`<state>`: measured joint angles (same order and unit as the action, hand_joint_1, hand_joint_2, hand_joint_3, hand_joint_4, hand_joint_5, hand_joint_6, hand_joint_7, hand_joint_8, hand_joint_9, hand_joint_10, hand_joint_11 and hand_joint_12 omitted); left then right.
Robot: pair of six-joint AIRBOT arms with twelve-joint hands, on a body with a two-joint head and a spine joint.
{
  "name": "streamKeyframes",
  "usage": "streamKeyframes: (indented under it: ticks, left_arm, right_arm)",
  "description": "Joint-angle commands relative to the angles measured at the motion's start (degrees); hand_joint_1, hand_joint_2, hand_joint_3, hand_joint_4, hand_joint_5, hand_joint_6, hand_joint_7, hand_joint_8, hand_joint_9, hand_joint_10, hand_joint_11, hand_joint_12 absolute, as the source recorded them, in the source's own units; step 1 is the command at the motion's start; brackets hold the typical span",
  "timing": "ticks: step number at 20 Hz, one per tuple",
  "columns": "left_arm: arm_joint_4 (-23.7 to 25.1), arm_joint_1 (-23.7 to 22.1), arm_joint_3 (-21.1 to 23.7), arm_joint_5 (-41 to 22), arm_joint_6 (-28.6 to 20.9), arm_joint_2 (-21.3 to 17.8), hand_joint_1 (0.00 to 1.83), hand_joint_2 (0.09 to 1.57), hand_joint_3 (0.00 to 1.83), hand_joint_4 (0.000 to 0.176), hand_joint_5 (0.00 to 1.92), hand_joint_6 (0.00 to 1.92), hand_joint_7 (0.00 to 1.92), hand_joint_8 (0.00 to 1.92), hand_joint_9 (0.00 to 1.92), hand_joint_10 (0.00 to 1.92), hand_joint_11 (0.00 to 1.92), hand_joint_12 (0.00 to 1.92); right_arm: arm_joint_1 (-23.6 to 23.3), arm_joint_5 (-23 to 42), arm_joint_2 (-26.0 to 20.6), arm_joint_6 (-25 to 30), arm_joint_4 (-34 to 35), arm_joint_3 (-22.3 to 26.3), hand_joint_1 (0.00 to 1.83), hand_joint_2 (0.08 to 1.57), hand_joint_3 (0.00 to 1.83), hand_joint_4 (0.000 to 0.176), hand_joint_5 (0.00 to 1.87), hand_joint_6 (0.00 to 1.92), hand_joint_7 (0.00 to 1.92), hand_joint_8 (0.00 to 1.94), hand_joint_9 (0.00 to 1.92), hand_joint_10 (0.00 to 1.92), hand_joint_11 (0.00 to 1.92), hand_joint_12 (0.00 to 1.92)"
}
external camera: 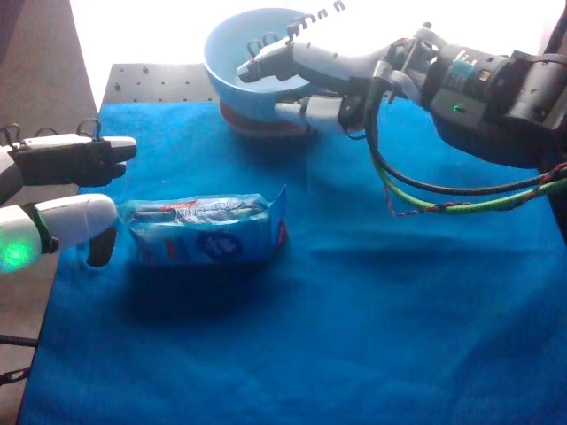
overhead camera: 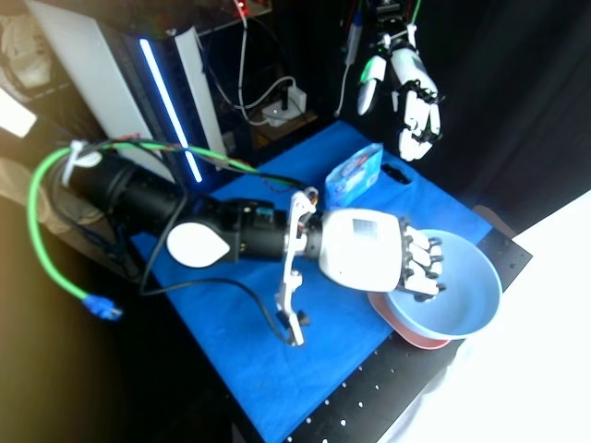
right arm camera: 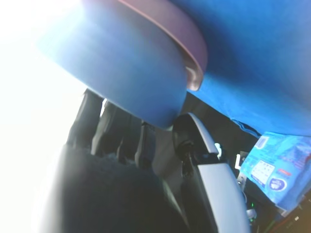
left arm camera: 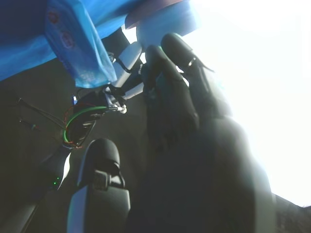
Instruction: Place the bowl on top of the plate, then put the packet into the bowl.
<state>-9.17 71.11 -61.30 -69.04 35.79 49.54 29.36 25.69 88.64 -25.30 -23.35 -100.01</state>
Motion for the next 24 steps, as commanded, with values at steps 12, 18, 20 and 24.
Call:
streamKeyframes:
  ticks: [12,18,20,24]
  left_arm:
    - [-1.6,-0.5,-0.7,-5.2,-0.5,0.8,0.64,0.94,0.0,0.061,0.2,0.0,0.25,0.0,0.25,0.0,0.01,0.69]
    - [-2.4,-0.8,-2.2,-2.3,-0.5,2.5,0.84,0.79,0.0,0.134,0.16,0.0,0.15,0.0,0.13,0.0,0.0,0.42]
    - [-2.0,-2.0,-2.9,-0.8,-0.5,3.0,0.89,0.8,0.0,0.157,0.17,0.01,0.17,0.01,0.12,0.01,0.0,0.31]
    - [2.2,-8.3,-5.8,5.3,-0.5,6.0,0.82,0.79,0.0,0.165,0.26,0.01,0.27,0.01,0.28,0.02,0.0,0.73]
  right_arm:
    - [1.4,14.8,-8.0,0.6,5.2,6.3,0.17,1.11,0.0,0.176,0.0,0.0,0.0,0.0,0.0,0.0,0.0,0.0]
    - [5.3,27.3,-16.2,0.6,12.1,13.8,0.22,1.11,0.0,0.172,0.0,0.0,0.0,0.0,0.0,0.0,0.0,0.0]
    - [6.6,30.7,-18.5,0.6,13.0,16.2,0.23,1.12,0.0,0.153,0.0,0.0,0.0,0.0,0.0,0.0,0.0,0.0]
    - [11.2,39.4,-24.0,0.5,16.4,21.7,0.26,1.13,0.0,0.145,0.0,0.0,0.0,0.0,0.0,0.0,0.0,0.0]
